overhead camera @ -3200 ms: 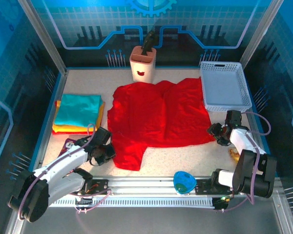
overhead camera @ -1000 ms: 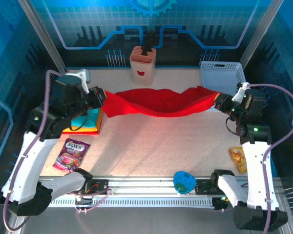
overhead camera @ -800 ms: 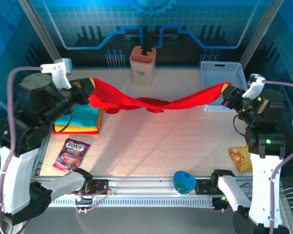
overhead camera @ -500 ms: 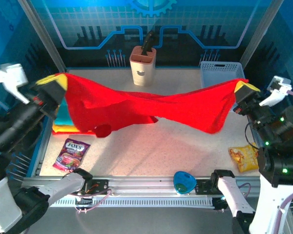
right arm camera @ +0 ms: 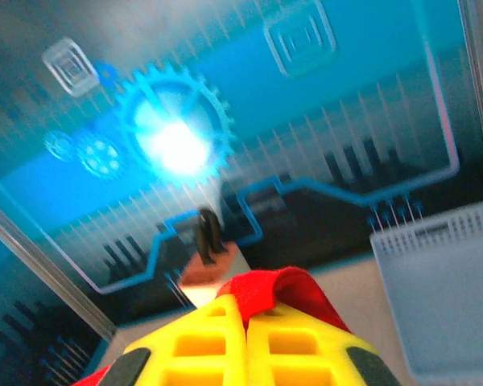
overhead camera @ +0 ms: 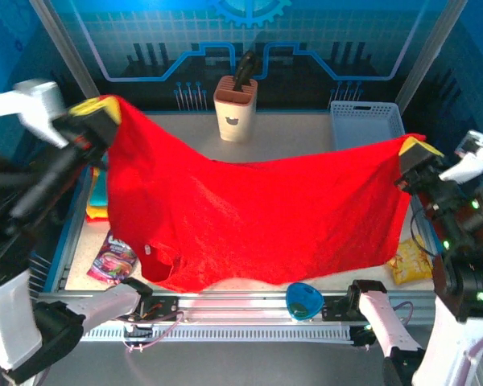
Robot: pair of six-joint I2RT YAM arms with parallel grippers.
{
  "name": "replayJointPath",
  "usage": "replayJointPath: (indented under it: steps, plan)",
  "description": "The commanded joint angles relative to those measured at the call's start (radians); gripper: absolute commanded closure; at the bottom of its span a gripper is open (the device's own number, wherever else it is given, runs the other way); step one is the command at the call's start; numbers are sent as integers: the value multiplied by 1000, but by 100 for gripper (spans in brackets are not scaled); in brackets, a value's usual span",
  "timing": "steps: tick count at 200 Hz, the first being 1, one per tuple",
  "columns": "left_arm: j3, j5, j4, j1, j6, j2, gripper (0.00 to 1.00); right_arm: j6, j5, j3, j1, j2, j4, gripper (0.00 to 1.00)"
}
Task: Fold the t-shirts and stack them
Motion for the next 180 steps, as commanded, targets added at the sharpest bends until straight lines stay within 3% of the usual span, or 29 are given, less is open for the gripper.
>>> replayJointPath:
  steps: [1, 18, 58, 92, 131, 180]
  plan:
    - [-175, -121, 114, 27, 66, 60, 100, 44, -61, -143, 13, 89, -24, 100]
    - [-307, -67, 185, 98, 23, 92, 100, 55, -101, -304, 17, 114, 62, 100]
    - [-522, -3, 334, 192, -47, 211, 100, 97, -21, -631, 72, 128, 310, 100]
    - [-569, 86, 429, 262, -107, 348, 100, 66, 29, -711, 105, 254, 449, 100]
    - [-564, 149, 499, 271, -149, 444, 100, 47, 54, -724, 90, 363, 599, 100]
    - [-630, 153, 511, 275, -176, 424, 100, 26, 4, -717, 64, 463, 649, 100]
